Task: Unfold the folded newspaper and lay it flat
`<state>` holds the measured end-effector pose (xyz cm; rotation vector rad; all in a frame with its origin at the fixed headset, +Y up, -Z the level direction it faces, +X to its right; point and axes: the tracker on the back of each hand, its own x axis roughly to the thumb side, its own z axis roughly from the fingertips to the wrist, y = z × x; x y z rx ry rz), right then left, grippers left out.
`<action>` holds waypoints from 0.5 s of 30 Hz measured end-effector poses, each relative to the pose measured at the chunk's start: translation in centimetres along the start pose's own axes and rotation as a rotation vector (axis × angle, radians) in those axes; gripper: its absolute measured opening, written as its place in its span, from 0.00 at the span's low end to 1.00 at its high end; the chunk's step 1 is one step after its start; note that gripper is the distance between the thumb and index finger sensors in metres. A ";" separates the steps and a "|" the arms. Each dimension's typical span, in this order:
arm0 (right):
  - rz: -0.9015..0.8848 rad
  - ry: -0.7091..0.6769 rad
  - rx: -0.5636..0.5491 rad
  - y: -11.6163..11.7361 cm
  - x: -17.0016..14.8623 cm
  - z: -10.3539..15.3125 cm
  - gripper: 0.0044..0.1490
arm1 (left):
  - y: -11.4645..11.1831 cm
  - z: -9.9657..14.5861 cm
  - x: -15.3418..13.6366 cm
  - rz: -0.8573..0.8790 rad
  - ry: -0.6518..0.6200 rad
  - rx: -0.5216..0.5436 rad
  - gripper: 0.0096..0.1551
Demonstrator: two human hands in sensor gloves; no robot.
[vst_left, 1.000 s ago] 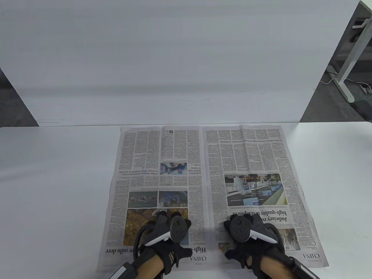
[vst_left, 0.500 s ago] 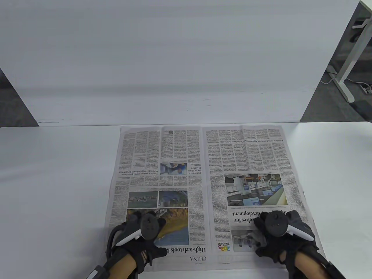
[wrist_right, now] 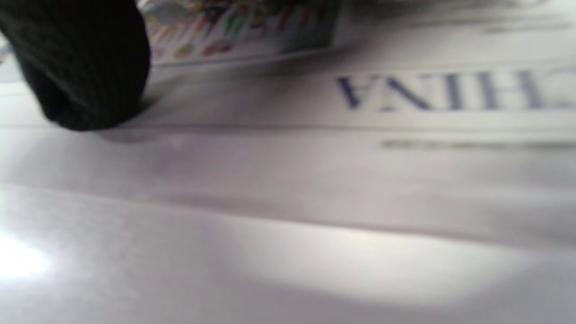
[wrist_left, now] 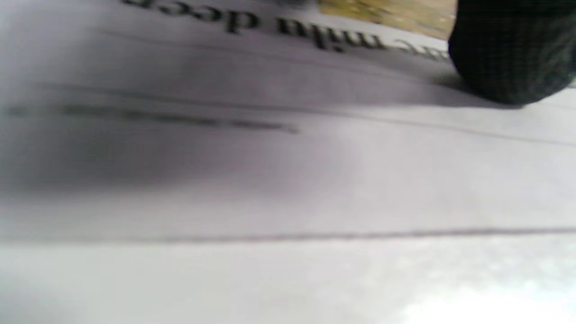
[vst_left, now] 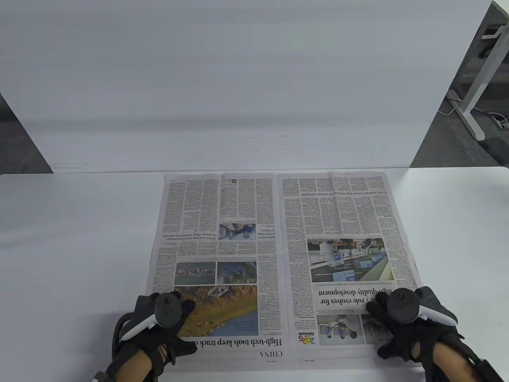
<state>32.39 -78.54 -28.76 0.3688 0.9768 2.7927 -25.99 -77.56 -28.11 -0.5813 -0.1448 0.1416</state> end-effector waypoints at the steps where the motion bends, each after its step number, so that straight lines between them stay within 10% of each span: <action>1: 0.005 0.006 0.005 0.0 -0.5 0.2 0.67 | 0.0 0.1 -0.3 -0.003 0.005 -0.002 0.58; 15: -0.071 0.091 0.047 -0.2 -6.3 2.4 0.66 | 0.0 0.8 -3.3 0.064 0.063 -0.001 0.59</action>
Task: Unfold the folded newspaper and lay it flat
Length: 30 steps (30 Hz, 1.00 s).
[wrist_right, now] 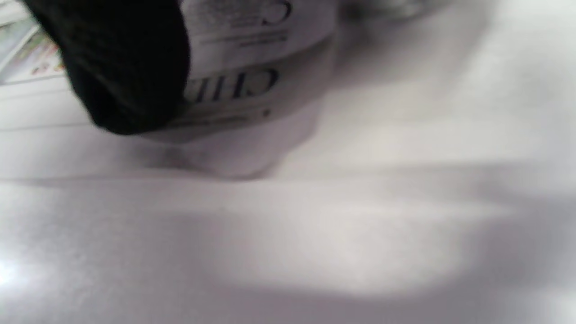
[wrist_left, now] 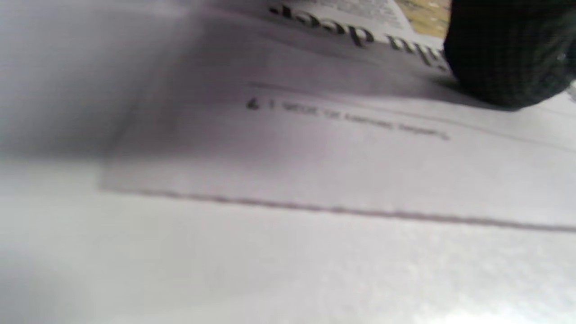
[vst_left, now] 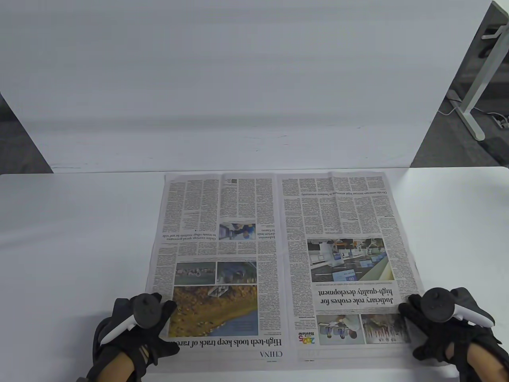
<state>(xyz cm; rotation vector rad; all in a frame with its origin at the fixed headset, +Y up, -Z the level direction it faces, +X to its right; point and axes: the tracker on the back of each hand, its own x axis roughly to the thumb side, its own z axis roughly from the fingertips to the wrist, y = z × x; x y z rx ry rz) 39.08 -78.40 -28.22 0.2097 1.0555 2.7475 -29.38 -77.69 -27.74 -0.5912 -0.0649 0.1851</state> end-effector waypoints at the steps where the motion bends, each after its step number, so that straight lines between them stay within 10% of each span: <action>1: -0.001 0.008 0.002 -0.1 -0.3 0.1 0.66 | 0.0 0.0 -0.1 -0.002 0.001 -0.001 0.59; 17: -0.101 0.110 -0.009 -2.2 0.9 1.0 0.58 | 2.3 0.5 0.7 -0.006 0.100 0.033 0.53; 26: -0.170 0.229 -0.452 -5.3 7.0 -3.2 0.42 | 4.6 -3.8 6.6 -0.021 0.064 0.302 0.43; 30: -0.087 0.229 -0.399 -4.5 6.9 -4.1 0.39 | 3.7 -4.4 6.3 -0.010 0.057 0.251 0.40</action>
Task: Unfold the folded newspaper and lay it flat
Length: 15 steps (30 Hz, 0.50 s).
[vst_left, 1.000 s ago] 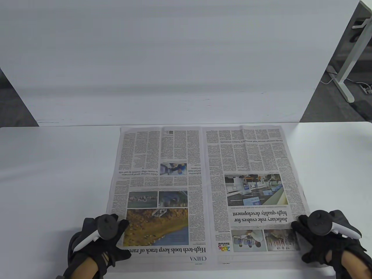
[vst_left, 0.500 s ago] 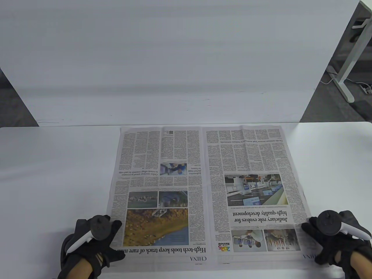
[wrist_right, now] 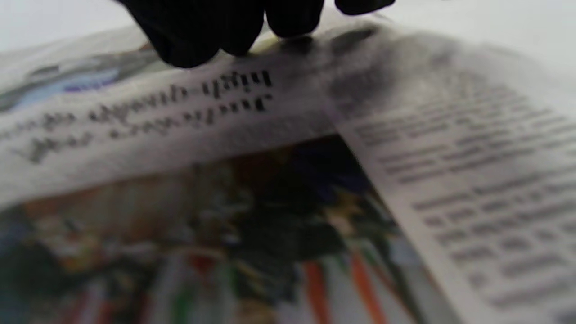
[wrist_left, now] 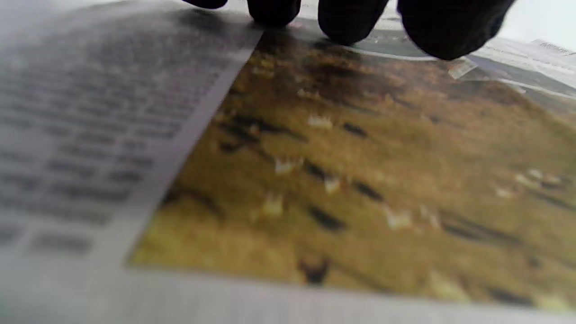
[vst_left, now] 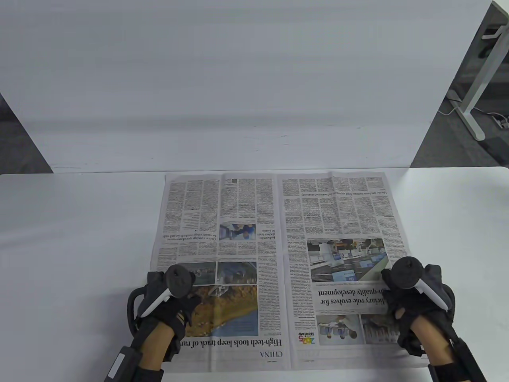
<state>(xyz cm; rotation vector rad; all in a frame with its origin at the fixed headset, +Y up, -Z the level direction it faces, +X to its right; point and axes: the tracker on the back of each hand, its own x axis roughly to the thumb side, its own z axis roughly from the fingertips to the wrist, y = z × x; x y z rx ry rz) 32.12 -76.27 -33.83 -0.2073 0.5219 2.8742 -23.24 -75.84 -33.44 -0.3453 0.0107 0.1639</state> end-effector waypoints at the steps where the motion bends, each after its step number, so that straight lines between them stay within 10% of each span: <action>1: -0.003 -0.005 0.023 0.0 -0.1 0.0 0.40 | 0.2 0.1 -0.1 0.016 -0.002 0.020 0.39; 15: 0.097 0.052 0.141 -0.3 1.8 3.7 0.35 | 1.1 4.0 0.1 0.012 0.091 -0.020 0.36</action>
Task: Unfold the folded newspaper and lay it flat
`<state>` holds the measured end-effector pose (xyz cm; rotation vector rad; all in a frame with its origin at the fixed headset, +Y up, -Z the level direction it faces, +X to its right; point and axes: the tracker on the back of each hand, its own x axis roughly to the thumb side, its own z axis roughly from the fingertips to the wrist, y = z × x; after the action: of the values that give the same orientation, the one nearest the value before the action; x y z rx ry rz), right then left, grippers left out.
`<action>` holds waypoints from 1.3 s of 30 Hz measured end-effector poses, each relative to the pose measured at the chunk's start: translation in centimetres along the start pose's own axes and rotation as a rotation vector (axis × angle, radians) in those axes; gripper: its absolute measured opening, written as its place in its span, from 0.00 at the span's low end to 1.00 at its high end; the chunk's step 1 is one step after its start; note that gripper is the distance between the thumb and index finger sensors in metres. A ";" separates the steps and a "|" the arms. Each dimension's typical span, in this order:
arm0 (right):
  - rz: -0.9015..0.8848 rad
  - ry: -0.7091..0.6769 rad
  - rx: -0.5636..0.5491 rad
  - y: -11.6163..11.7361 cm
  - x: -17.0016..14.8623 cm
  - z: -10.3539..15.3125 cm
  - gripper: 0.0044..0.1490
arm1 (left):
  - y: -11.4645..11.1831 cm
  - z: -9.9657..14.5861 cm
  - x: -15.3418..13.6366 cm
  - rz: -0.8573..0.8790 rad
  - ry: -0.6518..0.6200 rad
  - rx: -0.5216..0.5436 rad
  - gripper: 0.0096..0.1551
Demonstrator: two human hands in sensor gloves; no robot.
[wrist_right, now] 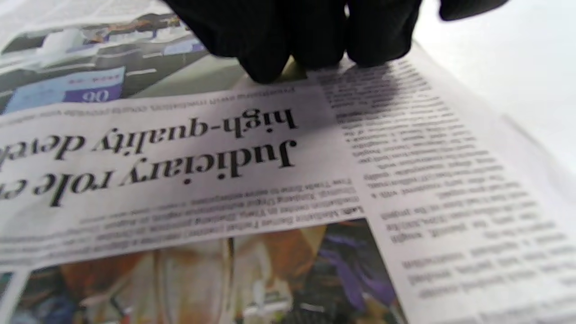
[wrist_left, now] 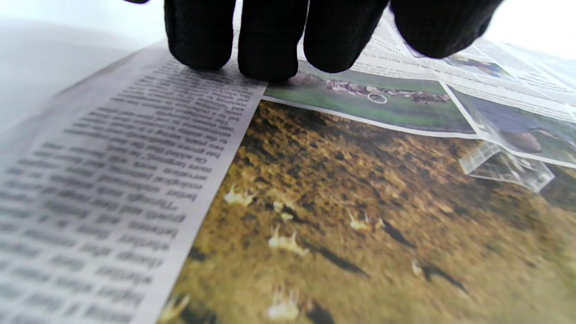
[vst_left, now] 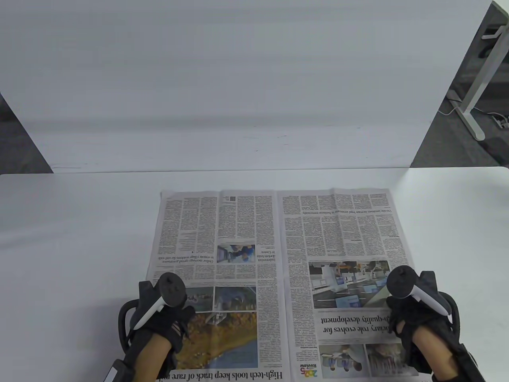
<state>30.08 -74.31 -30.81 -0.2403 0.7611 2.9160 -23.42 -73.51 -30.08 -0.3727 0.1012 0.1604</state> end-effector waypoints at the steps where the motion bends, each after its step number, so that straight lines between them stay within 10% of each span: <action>1: -0.005 0.005 -0.005 -0.1 0.1 0.0 0.35 | 0.2 0.0 0.0 0.000 0.005 0.023 0.36; 10: -0.042 -0.047 -0.207 -4.5 7.6 2.2 0.35 | 4.4 0.4 8.1 -0.050 -0.104 0.173 0.36; 17: -0.006 -0.323 -0.269 1.9 18.0 0.9 0.41 | -1.5 -1.1 16.0 -0.136 -0.241 0.204 0.38; 39: 0.001 -0.332 -0.123 4.8 18.1 -0.7 0.44 | -5.3 -2.2 16.2 -0.143 -0.247 -0.008 0.41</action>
<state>11.69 -77.46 -32.48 0.2292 0.5305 2.8955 -6.73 -76.97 -32.30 -0.3639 -0.1693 0.0648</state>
